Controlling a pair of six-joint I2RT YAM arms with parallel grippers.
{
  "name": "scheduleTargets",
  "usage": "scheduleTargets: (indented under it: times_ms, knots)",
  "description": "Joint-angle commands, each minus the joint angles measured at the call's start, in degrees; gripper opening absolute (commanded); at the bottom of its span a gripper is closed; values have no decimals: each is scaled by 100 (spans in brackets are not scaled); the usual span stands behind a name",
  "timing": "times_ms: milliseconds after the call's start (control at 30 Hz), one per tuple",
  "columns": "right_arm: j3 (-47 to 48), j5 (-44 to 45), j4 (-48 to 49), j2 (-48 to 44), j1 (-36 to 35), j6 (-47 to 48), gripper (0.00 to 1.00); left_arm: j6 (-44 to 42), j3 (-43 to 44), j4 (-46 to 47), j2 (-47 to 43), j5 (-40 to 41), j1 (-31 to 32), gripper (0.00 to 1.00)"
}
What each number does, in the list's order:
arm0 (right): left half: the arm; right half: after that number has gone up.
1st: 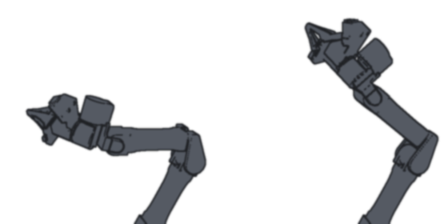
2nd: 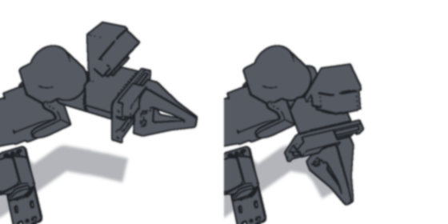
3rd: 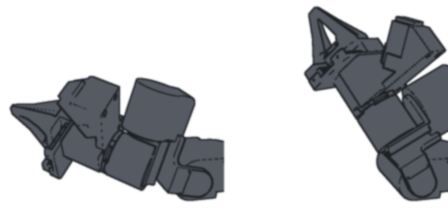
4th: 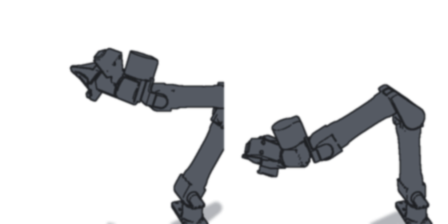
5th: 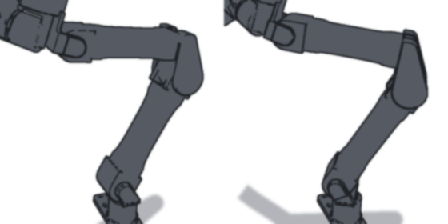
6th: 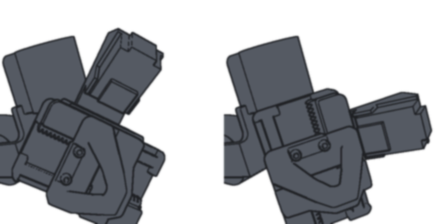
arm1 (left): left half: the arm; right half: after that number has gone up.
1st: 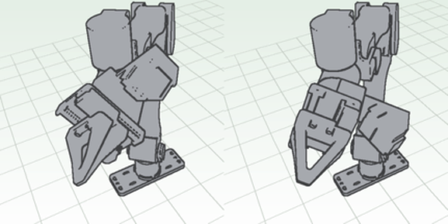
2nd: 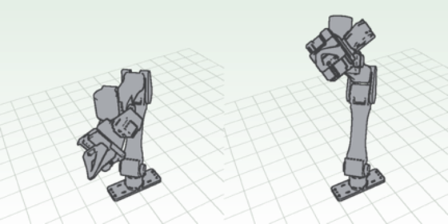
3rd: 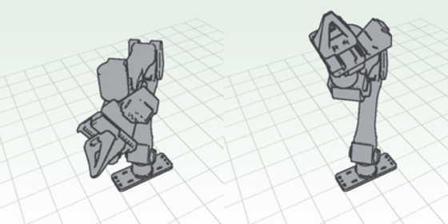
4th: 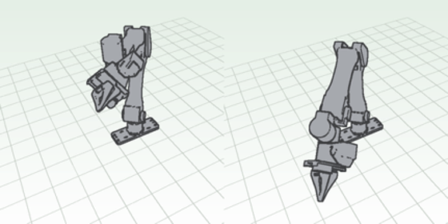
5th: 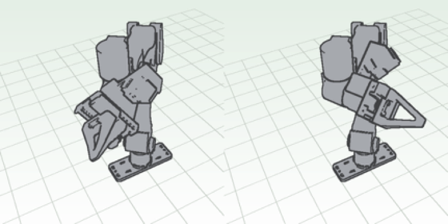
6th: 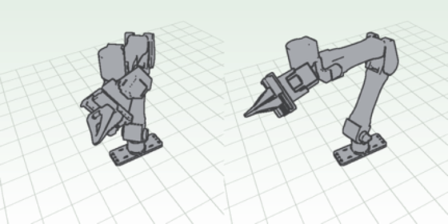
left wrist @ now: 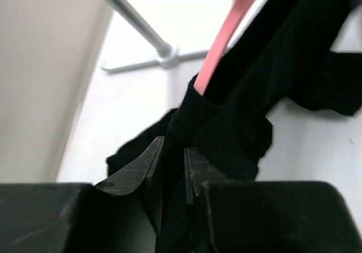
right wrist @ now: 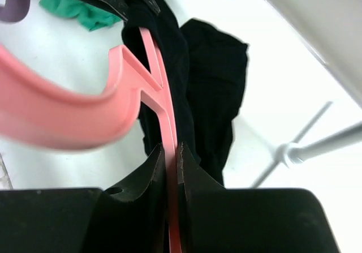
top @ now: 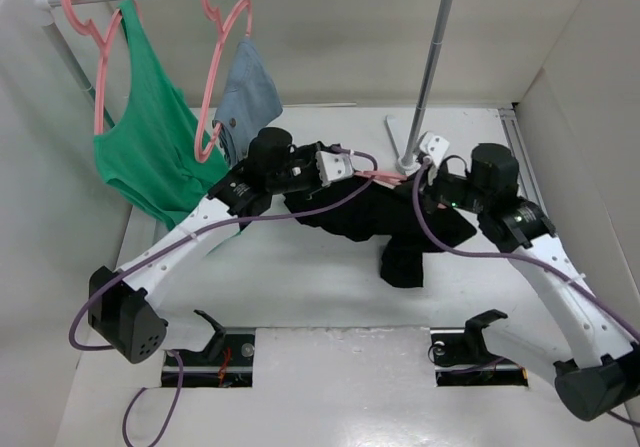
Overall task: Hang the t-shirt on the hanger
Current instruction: Place tshirt on hanger
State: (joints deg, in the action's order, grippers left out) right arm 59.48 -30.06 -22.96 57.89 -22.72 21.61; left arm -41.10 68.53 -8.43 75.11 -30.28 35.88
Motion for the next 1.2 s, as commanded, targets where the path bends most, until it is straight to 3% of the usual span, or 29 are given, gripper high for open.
scheduleTargets:
  times_ms: [0, 367, 500, 533, 700, 833, 1167]
  knots:
    - [362, 713, -1078, -497, 812, -429, 0, 841, -190, 1088, -348, 2164, -345, 6]
    - [986, 730, -2397, -603, 1349, -271, 0, 973, -192, 1308, -138, 2992, -397, 10]
    - [1284, 739, -2573, -603, 1402, -271, 0, 973, 27, 1449, -137, 3011, -397, 39]
    - [1468, 739, -2573, -525, 1402, -271, 0, 973, 116, 1449, -137, 2915, -397, 55]
    - [2242, 432, -2451, -103, 1402, -393, 0, 1025, 486, 1203, -400, 1844, -397, 76]
    - [3050, 484, -2450, 284, 1402, -543, 0, 1157, 626, 993, -454, 1613, -397, 78]
    - [6442, 1020, -2293, 2076, 1402, -1070, 0, 1465, 521, 1106, -682, 1868, -345, 79]
